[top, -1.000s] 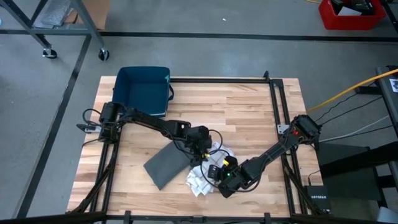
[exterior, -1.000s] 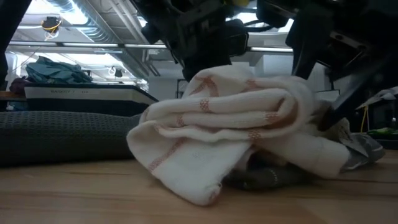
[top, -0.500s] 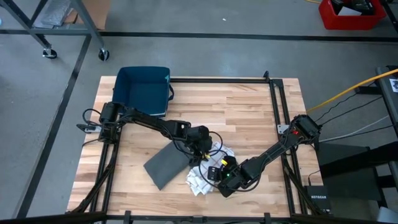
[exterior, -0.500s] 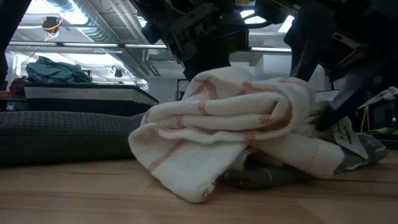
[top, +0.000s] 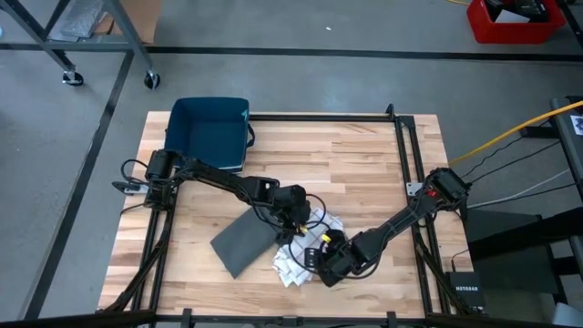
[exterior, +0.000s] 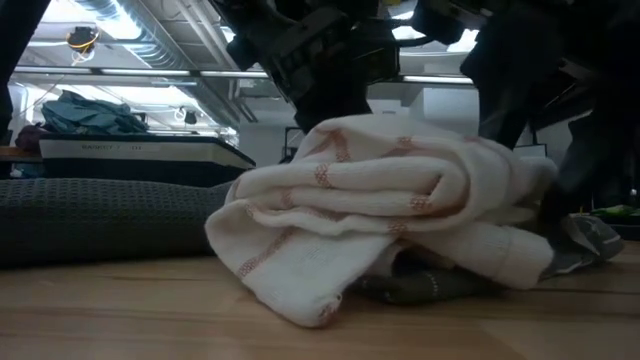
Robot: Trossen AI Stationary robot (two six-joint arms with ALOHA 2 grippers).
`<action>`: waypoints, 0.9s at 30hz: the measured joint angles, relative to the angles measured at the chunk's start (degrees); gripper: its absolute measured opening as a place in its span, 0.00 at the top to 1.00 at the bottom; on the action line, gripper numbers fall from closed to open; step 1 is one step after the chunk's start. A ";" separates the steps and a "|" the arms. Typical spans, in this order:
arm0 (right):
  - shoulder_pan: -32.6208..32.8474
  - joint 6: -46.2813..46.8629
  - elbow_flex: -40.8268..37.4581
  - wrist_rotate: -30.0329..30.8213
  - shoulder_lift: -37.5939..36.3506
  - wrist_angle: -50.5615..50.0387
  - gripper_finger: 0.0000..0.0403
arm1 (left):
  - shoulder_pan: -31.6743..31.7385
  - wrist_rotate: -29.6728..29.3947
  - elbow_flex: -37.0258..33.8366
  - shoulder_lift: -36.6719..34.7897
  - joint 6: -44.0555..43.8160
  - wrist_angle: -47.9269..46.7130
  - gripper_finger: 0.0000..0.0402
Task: Fold towel
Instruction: Stack the stacked towels on top of the gray towel
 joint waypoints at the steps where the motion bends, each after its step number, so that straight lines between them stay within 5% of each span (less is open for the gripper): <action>1: -0.32 -0.65 0.00 -0.34 0.24 0.18 0.55 | -0.06 -0.04 0.00 0.00 1.28 -0.30 0.57; 11: -3.28 -0.14 -0.04 -6.53 1.16 0.76 0.35 | 0.07 -3.41 0.00 1.94 -0.45 -3.34 0.57; 27: -3.13 12.60 0.20 -11.01 6.00 3.34 0.34 | 0.07 -2.13 0.11 6.56 -4.91 -1.78 0.57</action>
